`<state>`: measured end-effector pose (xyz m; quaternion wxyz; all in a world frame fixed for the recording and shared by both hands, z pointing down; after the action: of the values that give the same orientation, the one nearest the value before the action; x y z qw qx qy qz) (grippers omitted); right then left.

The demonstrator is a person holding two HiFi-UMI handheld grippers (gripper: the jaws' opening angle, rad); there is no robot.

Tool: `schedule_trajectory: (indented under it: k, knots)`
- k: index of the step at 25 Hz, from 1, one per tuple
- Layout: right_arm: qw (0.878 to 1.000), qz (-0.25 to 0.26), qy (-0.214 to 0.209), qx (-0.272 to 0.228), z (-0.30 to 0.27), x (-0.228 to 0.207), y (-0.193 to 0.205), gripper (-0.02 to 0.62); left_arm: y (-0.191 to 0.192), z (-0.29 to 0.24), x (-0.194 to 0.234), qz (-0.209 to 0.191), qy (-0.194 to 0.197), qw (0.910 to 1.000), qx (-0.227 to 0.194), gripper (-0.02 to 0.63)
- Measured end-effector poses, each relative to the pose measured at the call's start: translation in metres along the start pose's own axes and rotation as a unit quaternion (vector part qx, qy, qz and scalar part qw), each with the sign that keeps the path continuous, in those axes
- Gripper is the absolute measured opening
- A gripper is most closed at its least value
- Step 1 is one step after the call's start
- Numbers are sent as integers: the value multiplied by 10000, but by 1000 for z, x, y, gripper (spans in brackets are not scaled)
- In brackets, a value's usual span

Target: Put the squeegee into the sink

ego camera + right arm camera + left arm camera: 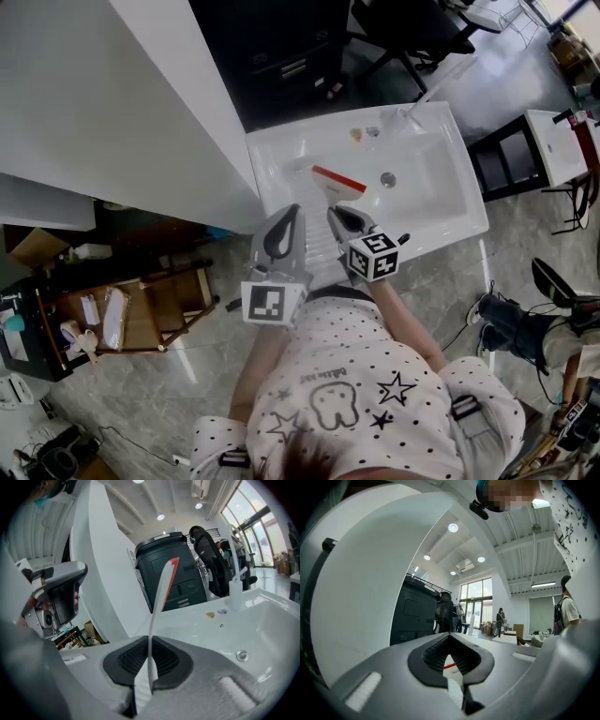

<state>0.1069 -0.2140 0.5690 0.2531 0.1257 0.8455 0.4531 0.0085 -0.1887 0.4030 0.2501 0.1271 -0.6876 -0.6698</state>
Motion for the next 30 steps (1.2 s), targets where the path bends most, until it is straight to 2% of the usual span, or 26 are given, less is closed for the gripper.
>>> schedule_trajectory:
  k: [30]
  knots:
    - [9985, -341, -164, 402, -24, -8, 19, 25, -3, -9, 5, -50, -93, 9999, -37, -6]
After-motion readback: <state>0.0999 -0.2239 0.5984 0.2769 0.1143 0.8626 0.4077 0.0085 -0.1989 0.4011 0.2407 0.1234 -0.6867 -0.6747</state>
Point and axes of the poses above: the fingertips, and each gripper's own axes: z backward along the fingers, x to its left, y out of its underside, the point moved 2 cm from there along z, backward along the fingers, and after that the axes turned 3 degrees about y, right-handed, at the moved point
